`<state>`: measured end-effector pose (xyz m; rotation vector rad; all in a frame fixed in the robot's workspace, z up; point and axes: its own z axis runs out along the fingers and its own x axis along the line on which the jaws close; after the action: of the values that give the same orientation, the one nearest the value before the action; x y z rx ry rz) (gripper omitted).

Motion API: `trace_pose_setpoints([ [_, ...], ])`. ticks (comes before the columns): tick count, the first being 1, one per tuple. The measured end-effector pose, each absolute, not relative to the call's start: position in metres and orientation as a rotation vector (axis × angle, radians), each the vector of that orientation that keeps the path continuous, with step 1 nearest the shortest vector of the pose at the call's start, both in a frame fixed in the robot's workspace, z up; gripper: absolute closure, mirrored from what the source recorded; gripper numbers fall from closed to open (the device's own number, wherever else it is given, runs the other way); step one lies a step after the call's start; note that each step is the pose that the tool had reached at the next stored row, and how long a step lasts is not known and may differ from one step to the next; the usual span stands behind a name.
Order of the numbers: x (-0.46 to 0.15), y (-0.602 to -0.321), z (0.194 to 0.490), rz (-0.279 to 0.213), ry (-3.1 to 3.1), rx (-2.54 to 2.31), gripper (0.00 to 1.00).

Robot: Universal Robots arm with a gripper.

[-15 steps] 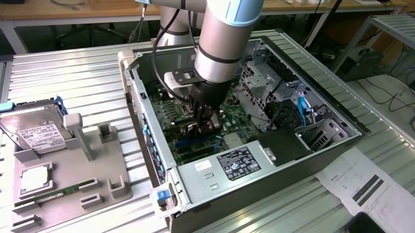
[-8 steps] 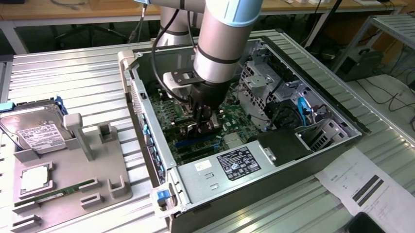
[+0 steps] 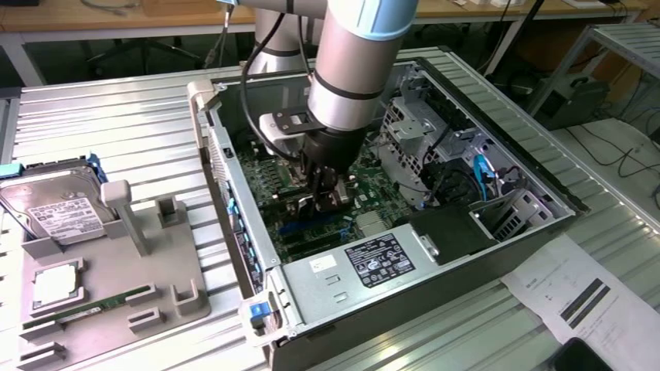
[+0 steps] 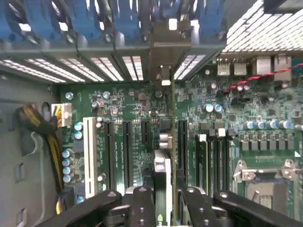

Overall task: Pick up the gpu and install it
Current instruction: 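Insert the gpu into the slot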

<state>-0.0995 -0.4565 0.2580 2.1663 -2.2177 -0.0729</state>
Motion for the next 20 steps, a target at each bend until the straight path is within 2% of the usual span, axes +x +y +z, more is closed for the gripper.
trace_pose_setpoints([
  [20, -0.0995, -0.4569, 0.2600, -0.073, -2.216, 2.168, 0.73],
])
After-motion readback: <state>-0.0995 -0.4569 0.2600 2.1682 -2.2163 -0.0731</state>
